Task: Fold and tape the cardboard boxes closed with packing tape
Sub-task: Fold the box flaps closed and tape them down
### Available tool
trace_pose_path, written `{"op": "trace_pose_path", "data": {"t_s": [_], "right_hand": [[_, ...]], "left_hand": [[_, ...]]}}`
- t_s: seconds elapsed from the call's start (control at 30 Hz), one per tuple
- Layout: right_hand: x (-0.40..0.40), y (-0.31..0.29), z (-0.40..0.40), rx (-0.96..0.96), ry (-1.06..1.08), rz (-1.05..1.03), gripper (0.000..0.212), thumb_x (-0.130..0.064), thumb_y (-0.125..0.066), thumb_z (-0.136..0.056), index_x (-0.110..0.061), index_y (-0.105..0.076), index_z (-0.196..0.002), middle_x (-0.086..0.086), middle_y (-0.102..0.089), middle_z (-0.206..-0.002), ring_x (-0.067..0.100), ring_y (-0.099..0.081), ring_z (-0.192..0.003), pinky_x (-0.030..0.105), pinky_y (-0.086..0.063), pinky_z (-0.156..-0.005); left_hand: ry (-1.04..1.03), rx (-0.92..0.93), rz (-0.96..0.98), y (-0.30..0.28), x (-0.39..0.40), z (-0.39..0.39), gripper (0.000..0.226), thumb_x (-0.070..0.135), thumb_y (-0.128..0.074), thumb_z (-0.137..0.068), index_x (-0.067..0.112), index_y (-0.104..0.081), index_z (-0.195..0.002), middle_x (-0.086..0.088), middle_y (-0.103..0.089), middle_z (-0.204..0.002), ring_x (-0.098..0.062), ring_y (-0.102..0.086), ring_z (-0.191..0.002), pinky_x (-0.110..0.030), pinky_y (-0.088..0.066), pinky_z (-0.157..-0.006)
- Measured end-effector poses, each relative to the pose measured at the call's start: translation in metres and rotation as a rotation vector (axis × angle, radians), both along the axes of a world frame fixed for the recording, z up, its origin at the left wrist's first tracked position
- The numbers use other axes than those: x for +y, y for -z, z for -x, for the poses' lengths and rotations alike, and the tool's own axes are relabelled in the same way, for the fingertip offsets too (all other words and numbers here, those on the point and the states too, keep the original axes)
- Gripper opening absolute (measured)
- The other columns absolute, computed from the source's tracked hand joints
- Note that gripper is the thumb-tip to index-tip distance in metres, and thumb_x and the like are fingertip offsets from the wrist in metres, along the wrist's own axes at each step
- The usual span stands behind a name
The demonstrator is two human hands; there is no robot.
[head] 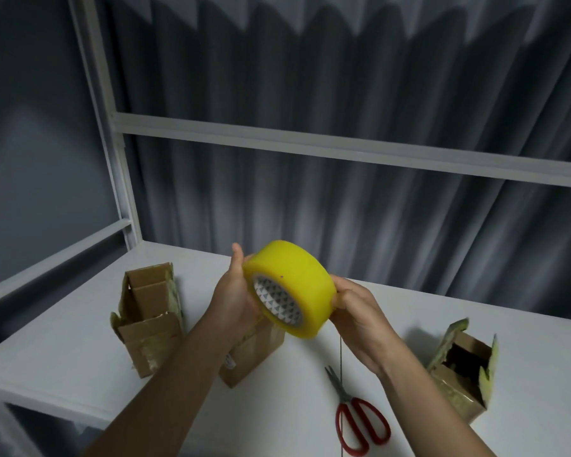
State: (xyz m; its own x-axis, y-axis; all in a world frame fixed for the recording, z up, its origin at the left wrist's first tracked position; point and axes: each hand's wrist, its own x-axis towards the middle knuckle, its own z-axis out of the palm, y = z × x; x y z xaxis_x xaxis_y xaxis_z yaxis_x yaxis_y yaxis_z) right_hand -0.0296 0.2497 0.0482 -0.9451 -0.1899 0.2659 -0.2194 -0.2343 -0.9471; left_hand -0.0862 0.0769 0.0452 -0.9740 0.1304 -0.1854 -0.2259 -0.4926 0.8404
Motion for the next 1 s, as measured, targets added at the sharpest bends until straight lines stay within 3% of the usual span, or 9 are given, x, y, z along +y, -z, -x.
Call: {"op": "trace_pose_path", "data": {"t_s": [0.1,0.23,0.37,0.5,0.53,0.6,0.7,0.8,1.0], "right_hand": [[-0.002,-0.005,0.005,-0.057,0.032,0.117,0.045,-0.023,-0.060,-0.056,-0.005,-0.073,-0.096,0.015,-0.071,-0.096,0.025,-0.065,-0.091,0.033,-0.053,-0.080],[0.003,-0.018,0.007,-0.090,0.106,0.021,0.035,-0.014,-0.049,-0.066,-0.004,-0.070,-0.092,0.011,-0.071,-0.086,0.020,-0.065,-0.083,0.027,-0.054,-0.071],[-0.007,-0.025,0.000,-0.093,0.092,-0.118,0.030,-0.014,-0.047,-0.062,-0.010,-0.074,-0.076,0.006,-0.069,-0.075,0.014,-0.062,-0.073,0.022,-0.048,-0.063],[-0.008,-0.024,-0.004,-0.109,0.037,-0.117,0.037,-0.009,-0.045,-0.059,-0.011,-0.075,-0.081,0.005,-0.072,-0.080,0.015,-0.065,-0.077,0.024,-0.050,-0.070],[-0.007,-0.024,-0.005,-0.097,0.022,-0.130,0.038,-0.009,-0.045,-0.059,-0.013,-0.076,-0.080,0.005,-0.073,-0.083,0.015,-0.065,-0.080,0.024,-0.051,-0.072],[-0.003,-0.026,-0.006,-0.072,-0.002,-0.155,0.037,-0.012,-0.049,-0.058,-0.016,-0.079,-0.080,0.006,-0.073,-0.085,0.016,-0.065,-0.083,0.024,-0.050,-0.074],[0.000,-0.026,-0.006,-0.054,0.008,-0.167,0.042,-0.028,-0.056,-0.050,-0.019,-0.079,-0.084,0.008,-0.072,-0.084,0.017,-0.064,-0.083,0.026,-0.050,-0.073],[0.002,-0.023,-0.007,-0.068,0.012,-0.130,0.046,-0.031,-0.057,-0.048,-0.015,-0.078,-0.086,0.010,-0.071,-0.087,0.021,-0.064,-0.085,0.029,-0.050,-0.075],[0.003,-0.021,-0.013,-0.070,-0.068,-0.092,0.052,-0.028,-0.058,-0.050,-0.011,-0.074,-0.096,0.010,-0.072,-0.093,0.021,-0.065,-0.088,0.028,-0.052,-0.074]], "left_hand": [[-0.011,0.095,0.092,-0.001,0.001,0.000,0.067,0.061,-0.027,-0.092,0.009,-0.062,-0.115,-0.014,-0.069,-0.106,-0.027,-0.066,-0.101,-0.041,-0.053,-0.080],[-0.105,0.683,0.535,-0.020,-0.004,-0.023,0.042,0.045,-0.023,-0.097,0.030,-0.057,-0.117,0.016,-0.060,-0.115,0.012,-0.055,-0.103,-0.007,-0.042,-0.088],[-0.189,1.096,1.004,-0.023,0.004,-0.029,0.036,0.030,-0.030,-0.100,0.015,-0.062,-0.106,0.003,-0.062,-0.105,-0.010,-0.054,-0.102,-0.018,-0.037,-0.093],[-0.229,1.104,0.953,-0.021,0.005,-0.030,0.021,0.003,-0.034,-0.101,-0.006,-0.052,-0.106,-0.020,-0.062,-0.098,-0.032,-0.059,-0.092,-0.036,-0.049,-0.088],[-0.237,1.131,0.942,-0.019,0.005,-0.033,0.022,0.006,-0.032,-0.102,-0.006,-0.050,-0.107,-0.020,-0.061,-0.099,-0.032,-0.060,-0.092,-0.038,-0.050,-0.089],[-0.131,0.925,0.743,-0.033,0.004,-0.042,0.029,0.015,-0.027,-0.102,0.005,-0.054,-0.109,-0.004,-0.058,-0.102,-0.016,-0.054,-0.096,-0.021,-0.045,-0.093],[-0.235,0.887,0.831,-0.030,0.007,-0.040,0.032,0.019,-0.028,-0.101,0.010,-0.059,-0.105,0.004,-0.056,-0.098,-0.003,-0.049,-0.092,-0.001,-0.032,-0.085],[-0.282,0.948,0.797,-0.031,0.007,-0.042,0.037,0.031,-0.025,-0.099,0.016,-0.058,-0.090,0.005,-0.061,-0.088,0.003,-0.054,-0.088,-0.003,-0.033,-0.085],[-0.199,0.675,0.631,-0.025,0.000,-0.038,0.052,0.052,-0.020,-0.098,0.029,-0.065,-0.084,0.009,-0.069,-0.083,-0.003,-0.062,-0.087,-0.015,-0.046,-0.081]]}}
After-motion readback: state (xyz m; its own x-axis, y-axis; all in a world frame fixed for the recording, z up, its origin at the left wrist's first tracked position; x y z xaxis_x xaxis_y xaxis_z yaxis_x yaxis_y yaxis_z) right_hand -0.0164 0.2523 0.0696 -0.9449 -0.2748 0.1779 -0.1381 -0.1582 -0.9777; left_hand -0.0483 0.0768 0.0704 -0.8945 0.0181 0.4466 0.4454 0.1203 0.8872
